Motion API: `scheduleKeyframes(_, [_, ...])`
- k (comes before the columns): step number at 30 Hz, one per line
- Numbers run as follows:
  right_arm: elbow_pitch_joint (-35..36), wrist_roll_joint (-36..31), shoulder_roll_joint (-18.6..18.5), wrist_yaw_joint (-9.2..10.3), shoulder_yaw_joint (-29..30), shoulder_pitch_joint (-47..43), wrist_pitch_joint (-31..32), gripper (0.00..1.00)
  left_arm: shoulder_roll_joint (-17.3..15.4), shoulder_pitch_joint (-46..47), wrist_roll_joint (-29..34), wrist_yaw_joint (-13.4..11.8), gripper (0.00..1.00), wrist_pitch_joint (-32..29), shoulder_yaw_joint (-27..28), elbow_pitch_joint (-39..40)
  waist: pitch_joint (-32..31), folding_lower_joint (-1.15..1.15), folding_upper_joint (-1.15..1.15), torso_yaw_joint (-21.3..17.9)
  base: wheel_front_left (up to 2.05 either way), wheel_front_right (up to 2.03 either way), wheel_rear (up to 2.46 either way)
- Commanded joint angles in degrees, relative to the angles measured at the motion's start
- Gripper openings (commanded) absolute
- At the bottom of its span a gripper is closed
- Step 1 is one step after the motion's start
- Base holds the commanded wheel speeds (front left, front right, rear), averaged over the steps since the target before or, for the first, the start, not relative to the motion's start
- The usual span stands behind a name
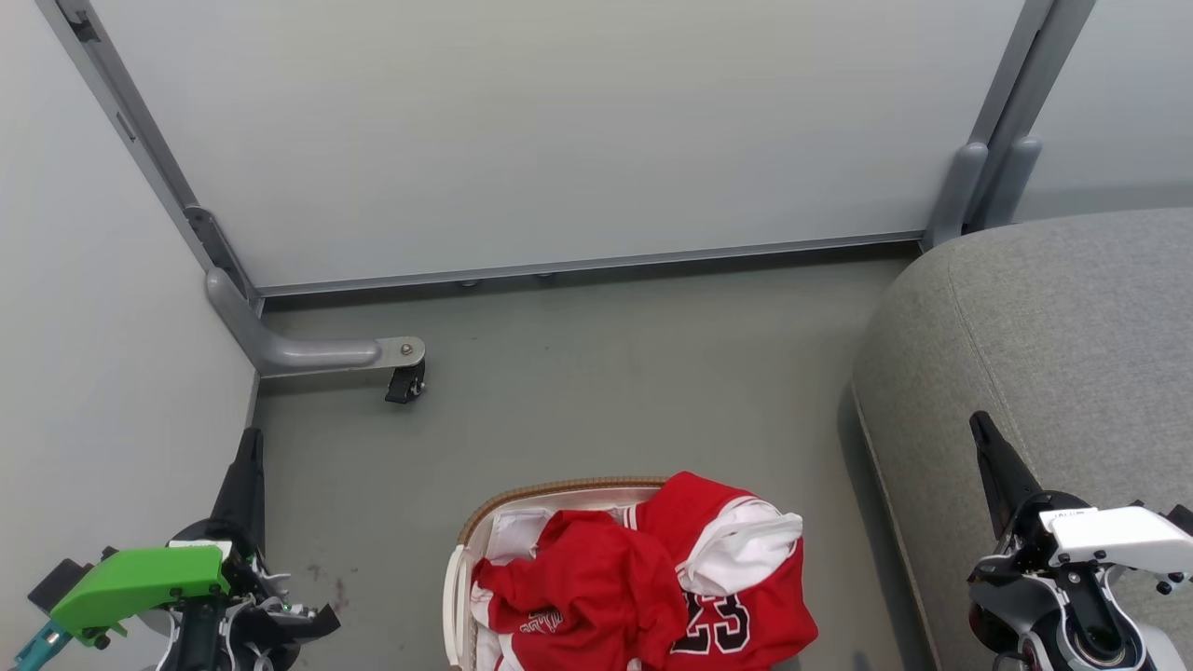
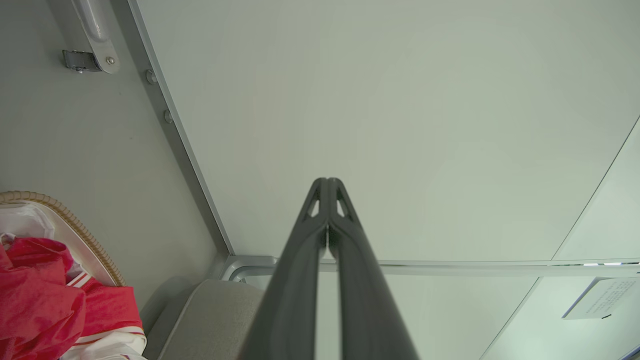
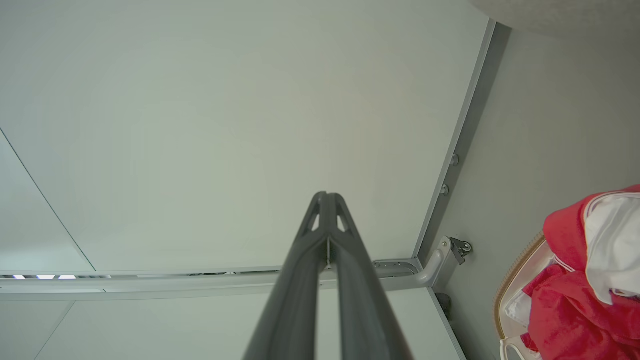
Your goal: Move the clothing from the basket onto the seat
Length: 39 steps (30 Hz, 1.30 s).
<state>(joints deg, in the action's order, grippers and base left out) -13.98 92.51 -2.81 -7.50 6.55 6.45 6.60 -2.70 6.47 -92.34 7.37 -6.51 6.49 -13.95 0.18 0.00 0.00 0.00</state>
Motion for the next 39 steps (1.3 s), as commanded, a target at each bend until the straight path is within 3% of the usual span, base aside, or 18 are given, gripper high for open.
scheduleKeyframes(1, [-0.1,-0.2,-0.2,0.02,0.0,-0.6,0.0,0.0,-0.4,-0.6,-0.2,0.3,0.0,-0.2,0.1,0.0,0.0,0.0,0.0,0.0,0.0,0.0,0.0])
scheduleKeyframes(23, [-0.1,-0.2,-0.2,0.02,0.0,-0.6,0.0,0.0,-0.4,-0.6,-0.2,0.3,0.0,-0.2,0.1,0.0,0.0,0.0,0.0,0.0,0.0,0.0,0.0])
scheduleKeyframes(24, [-0.2,0.0,0.0,0.0,0.0,0.0,0.0,1.0,0.1,0.0,0.0,0.0,1.0,0.0,0.0,-0.2,0.0,0.0,0.0,0.0,0.0,0.0,0.0])
scheduleKeyframes(33, [-1.5,-1.6,0.1,0.02,-0.8,-0.5,-1.4,1.0,0.1,-0.3,1.6,-0.1,1.0,1.5,-1.2,-3.0,0.1,0.0,0.0,0.0,0.0,0.0,0.0])
scheduleKeyframes(39, [-1.4,-7.1,-1.0,0.02,-1.5,0.0,-3.1,1.0,-0.6,0.4,8.4,0.0,1.0,3.2,-2.0,-3.3,0.2,0.0,0.0,0.0,0.0,0.0,0.0])
